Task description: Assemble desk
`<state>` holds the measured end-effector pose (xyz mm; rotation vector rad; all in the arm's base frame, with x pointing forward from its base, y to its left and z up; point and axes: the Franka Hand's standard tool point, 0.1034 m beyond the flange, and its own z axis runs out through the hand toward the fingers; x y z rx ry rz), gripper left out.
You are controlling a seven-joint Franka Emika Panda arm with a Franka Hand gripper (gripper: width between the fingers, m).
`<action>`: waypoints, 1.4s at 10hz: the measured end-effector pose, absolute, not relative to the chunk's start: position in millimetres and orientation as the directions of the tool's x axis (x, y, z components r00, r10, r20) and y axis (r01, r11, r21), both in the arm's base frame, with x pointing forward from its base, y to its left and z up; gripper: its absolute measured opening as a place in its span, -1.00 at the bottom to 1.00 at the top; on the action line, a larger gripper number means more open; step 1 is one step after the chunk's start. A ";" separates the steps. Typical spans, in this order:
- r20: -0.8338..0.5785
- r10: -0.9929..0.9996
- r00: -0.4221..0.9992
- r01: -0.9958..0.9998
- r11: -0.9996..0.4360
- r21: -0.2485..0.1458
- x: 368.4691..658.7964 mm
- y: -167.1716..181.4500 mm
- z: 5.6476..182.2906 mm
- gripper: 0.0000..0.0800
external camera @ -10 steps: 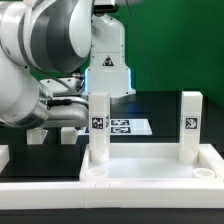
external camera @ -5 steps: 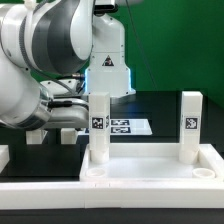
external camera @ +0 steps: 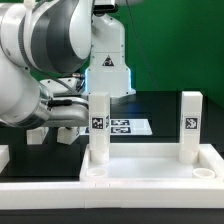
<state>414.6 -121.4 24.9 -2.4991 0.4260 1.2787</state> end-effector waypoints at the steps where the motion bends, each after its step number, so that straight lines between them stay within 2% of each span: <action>1: -0.820 -0.124 0.559 -0.392 -0.911 -0.130 414.3 -121.3 24.8 -0.91; 3: -0.820 -0.124 0.559 -0.393 -0.911 -0.130 414.3 -121.4 24.9 -0.98; 7: -0.820 -0.124 0.558 -0.393 -0.910 -0.130 414.3 -121.4 25.4 -1.00; 8: -0.828 -0.118 0.548 -0.402 -0.905 -0.137 416.5 -123.3 33.3 -1.00; 9: -0.825 -0.123 0.551 -0.409 -0.902 -0.139 419.9 -124.2 36.6 -0.70; 10: -0.825 -0.123 0.551 -0.412 -0.900 -0.140 419.0 -121.0 35.9 -0.70; 11: -0.824 -0.125 0.553 -0.413 -0.900 -0.140 416.9 -117.4 31.3 -0.19; 12: -0.821 -0.129 0.557 -0.412 -0.901 -0.138 415.4 -117.2 28.1 0.17; 13: -0.818 -0.132 0.560 -0.410 -0.902 -0.135 414.5 -116.9 25.4 0.17; 14: -0.814 -0.136 0.564 -0.409 -0.903 -0.132 414.2 -116.9 23.1 0.51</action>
Offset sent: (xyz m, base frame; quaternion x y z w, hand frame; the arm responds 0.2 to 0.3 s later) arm 0.0000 0.0000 0.0000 0.0000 0.0000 0.0000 1.0000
